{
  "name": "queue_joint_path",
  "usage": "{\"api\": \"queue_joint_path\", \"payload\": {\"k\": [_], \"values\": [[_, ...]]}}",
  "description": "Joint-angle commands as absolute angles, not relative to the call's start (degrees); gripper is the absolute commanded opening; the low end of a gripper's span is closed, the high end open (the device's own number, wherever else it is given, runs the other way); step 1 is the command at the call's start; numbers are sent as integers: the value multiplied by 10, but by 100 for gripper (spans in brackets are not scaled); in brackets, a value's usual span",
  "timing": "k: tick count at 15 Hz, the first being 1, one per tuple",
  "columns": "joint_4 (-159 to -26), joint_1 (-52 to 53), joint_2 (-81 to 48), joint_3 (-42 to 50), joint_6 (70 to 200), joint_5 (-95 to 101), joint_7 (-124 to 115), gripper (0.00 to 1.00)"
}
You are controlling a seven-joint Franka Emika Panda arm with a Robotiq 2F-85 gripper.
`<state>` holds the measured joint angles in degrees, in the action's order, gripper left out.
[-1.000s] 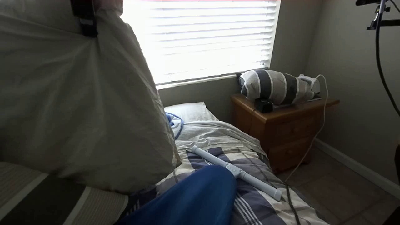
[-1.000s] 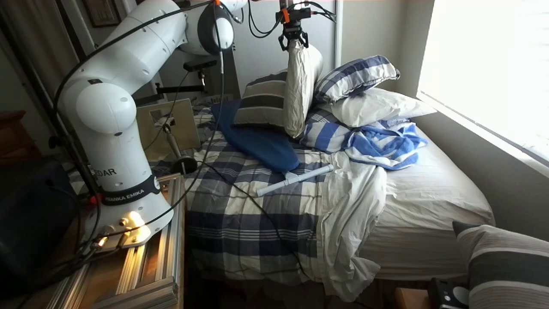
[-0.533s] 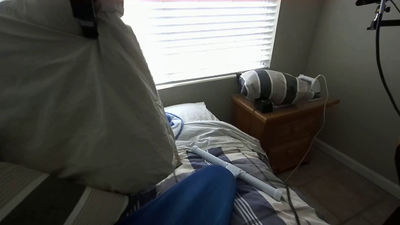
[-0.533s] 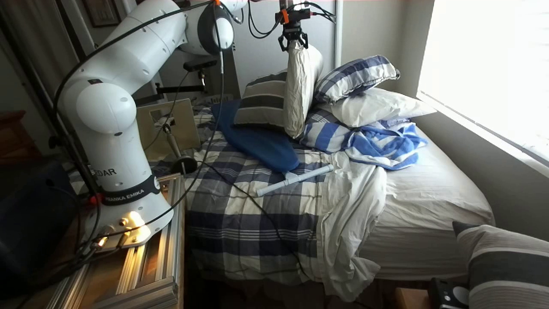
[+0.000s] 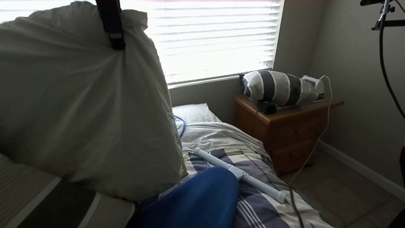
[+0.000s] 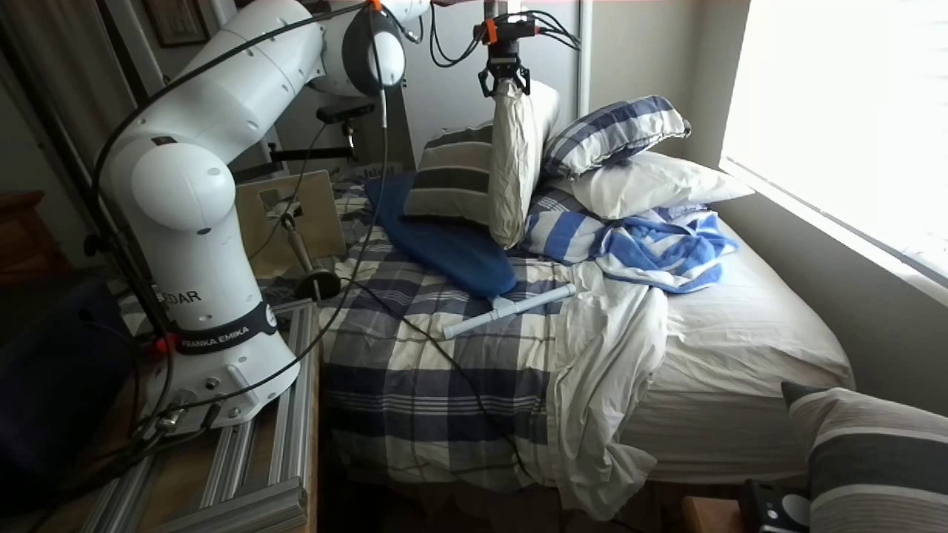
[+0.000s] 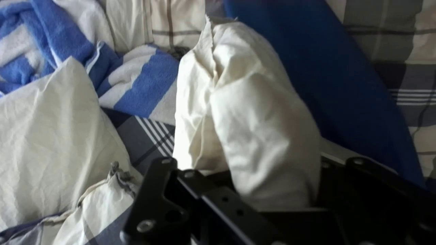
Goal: Move the white pillow from the pile of pillows
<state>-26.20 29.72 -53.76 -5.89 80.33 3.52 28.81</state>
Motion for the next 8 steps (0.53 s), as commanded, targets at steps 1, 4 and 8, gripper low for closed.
{"api": "queue_joint_path", "payload": {"k": [1,4,8], "values": [[-266,296,-507,-67,688,31,220,0],[-266,292,-512,-88,645,-2,148,0],[-260,290,-528,-126,615,-66,68,0]]}}
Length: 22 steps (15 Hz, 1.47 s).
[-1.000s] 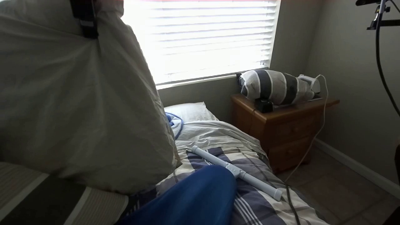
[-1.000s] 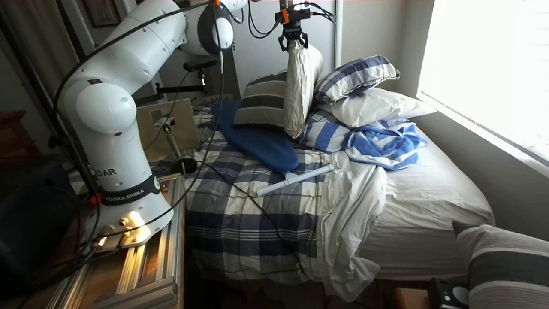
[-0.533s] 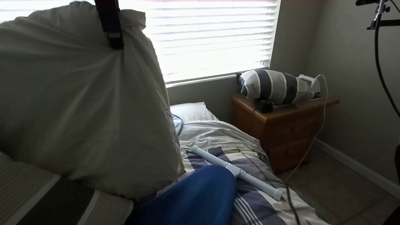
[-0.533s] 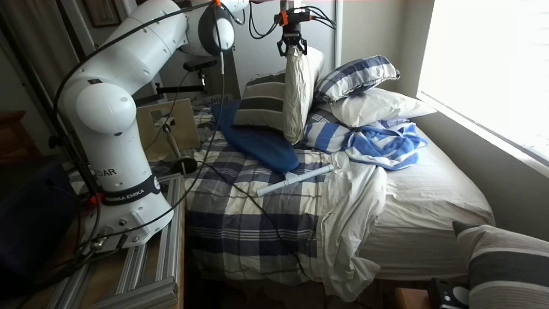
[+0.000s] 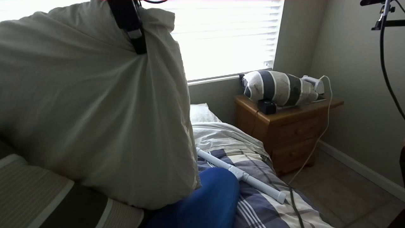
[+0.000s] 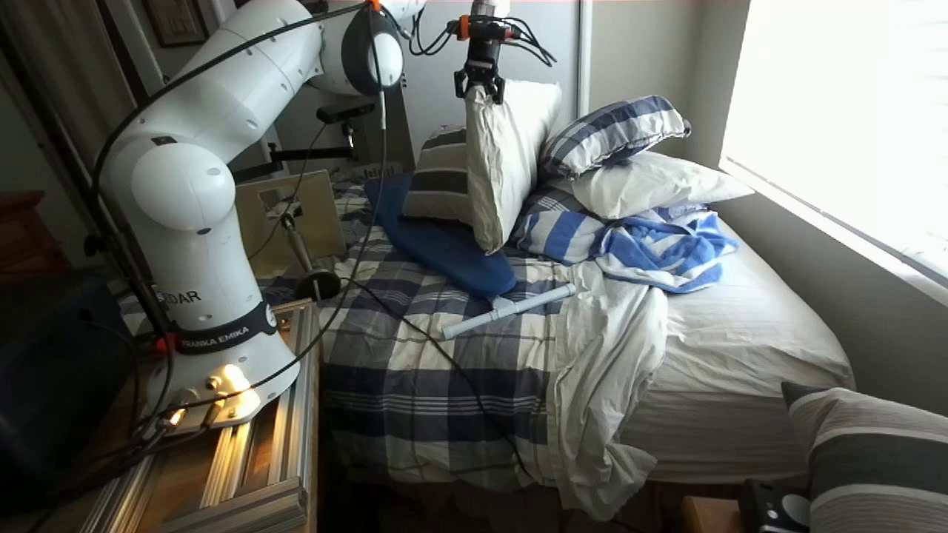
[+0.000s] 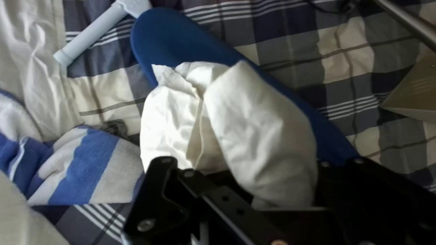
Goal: Move the white pillow from the pile of pillows
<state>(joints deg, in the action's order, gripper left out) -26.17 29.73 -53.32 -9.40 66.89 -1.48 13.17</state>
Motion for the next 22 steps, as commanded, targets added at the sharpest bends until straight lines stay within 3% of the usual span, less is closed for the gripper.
{"api": "queue_joint_path", "payload": {"k": [1,14,22], "values": [[-258,290,-533,-136,616,-85,48,0],[-247,296,-564,-151,647,-123,-4,0],[-268,311,-504,-80,572,-57,-164,0]]}}
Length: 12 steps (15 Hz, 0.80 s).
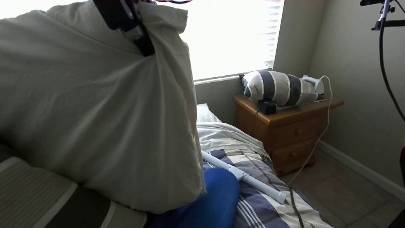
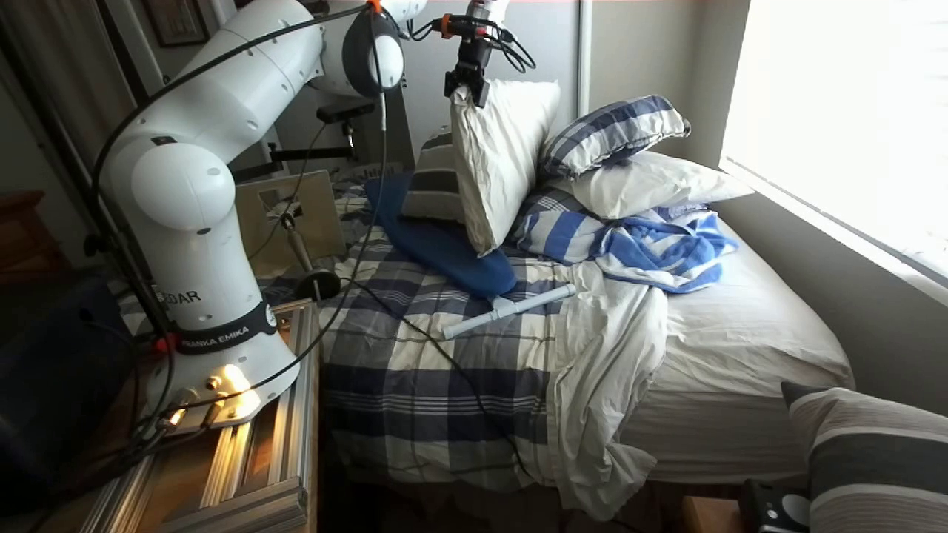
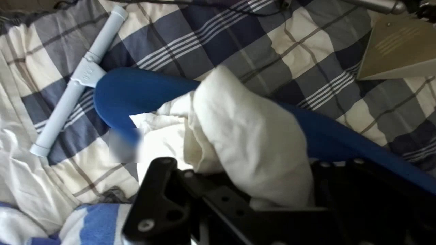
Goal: Move the white pillow from the pile of pillows
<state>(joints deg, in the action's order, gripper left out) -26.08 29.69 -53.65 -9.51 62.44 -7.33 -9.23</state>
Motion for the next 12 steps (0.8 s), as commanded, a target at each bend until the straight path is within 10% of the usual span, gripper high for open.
{"api": "queue_joint_path", "payload": {"k": [1,12], "values": [[-269,316,-501,-76,565,-52,-186,0],[-271,383,-485,-47,467,-53,-475,0]]}}
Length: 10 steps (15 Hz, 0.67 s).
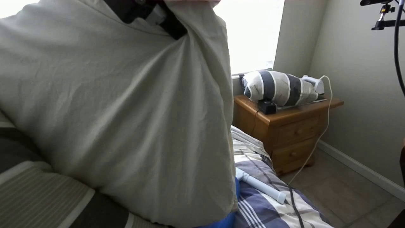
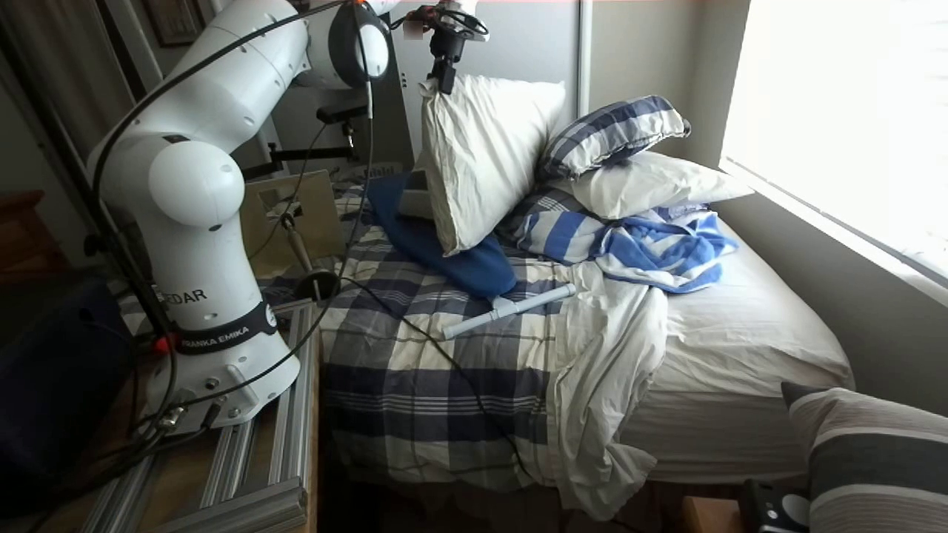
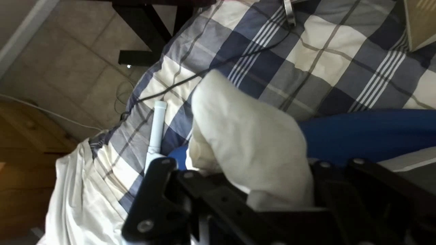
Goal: Move the white pillow from the pile of pillows
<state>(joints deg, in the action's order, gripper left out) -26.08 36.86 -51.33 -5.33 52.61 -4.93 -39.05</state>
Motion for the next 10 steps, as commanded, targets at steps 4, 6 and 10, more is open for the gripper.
{"api": "queue_joint_path", "payload": {"k": [4,6,10], "values": [[-283,393,-476,-51,438,-68,-599,0],[-381,390,-429,-58,480,-83,-663,0],[-389,382,-429,-74,459,-132,-793,0]]}}
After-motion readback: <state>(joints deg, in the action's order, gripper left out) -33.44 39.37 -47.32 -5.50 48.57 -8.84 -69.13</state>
